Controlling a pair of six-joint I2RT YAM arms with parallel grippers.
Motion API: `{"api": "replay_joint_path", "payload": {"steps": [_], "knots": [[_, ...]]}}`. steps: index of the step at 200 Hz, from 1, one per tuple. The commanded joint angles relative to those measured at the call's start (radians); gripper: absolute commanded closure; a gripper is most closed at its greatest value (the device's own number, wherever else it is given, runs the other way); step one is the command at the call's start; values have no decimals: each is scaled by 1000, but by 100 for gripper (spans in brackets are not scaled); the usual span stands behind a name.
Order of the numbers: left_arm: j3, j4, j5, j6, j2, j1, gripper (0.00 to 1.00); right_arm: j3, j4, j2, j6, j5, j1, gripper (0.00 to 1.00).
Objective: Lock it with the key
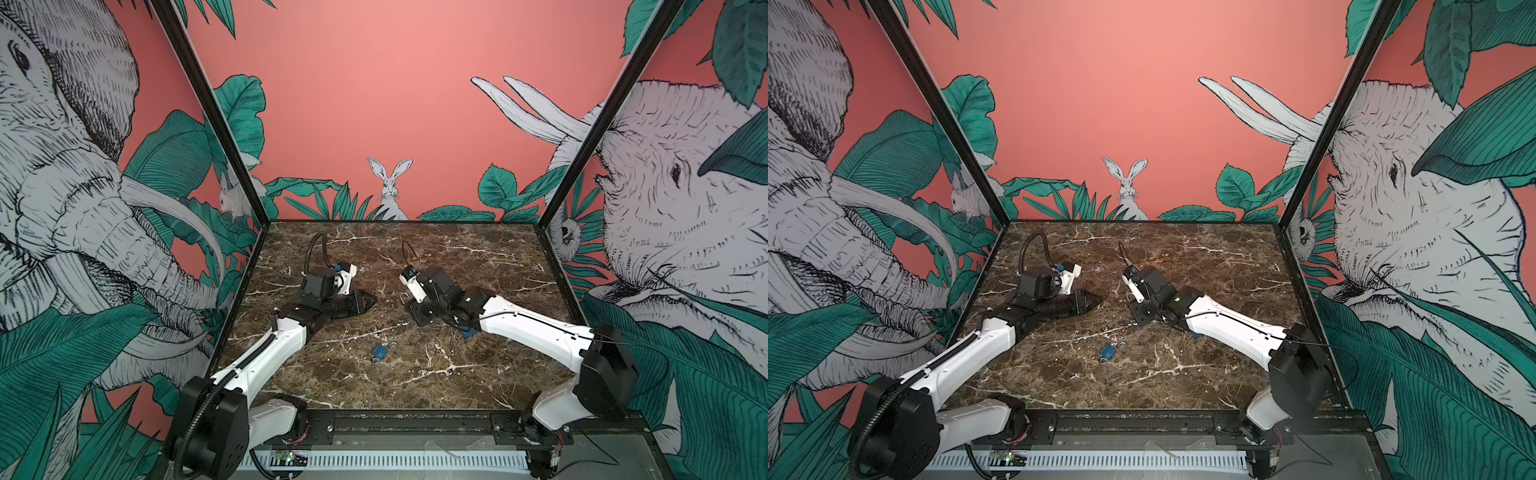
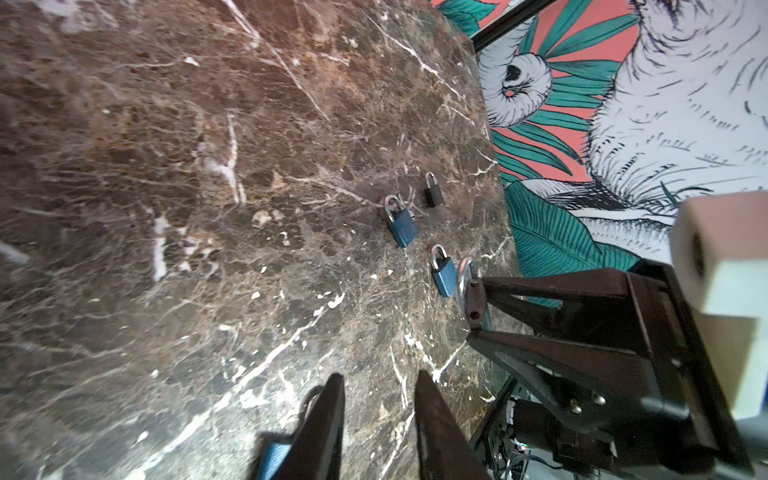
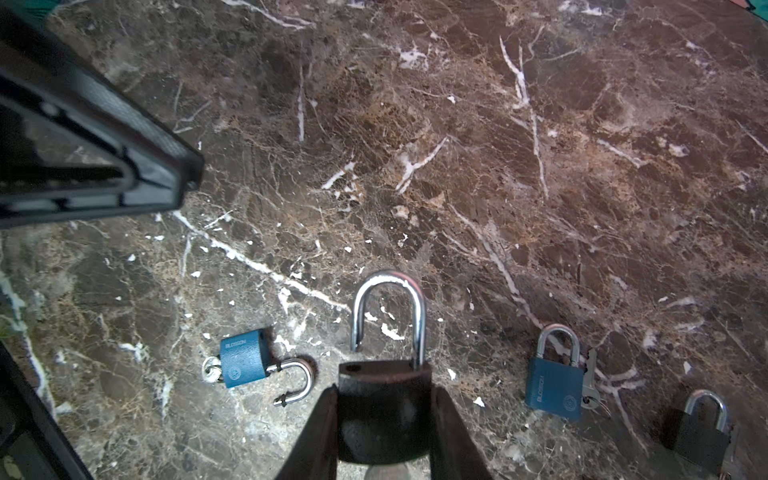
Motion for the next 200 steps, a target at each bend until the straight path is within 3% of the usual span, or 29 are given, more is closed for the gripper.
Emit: {"api": "replay_joint_path", "payload": {"steps": [1,71,200], "knots": [[40,98,48,-27,29,-44,68,-13,30,-29,18,-33,-3,88],[101,237,76,-78,161,-123,68,-7,27,-34,22,-52,-2,89],[120,295,101,-99,243,-142,75,16,20,-30,8,-54,-2,89]]}}
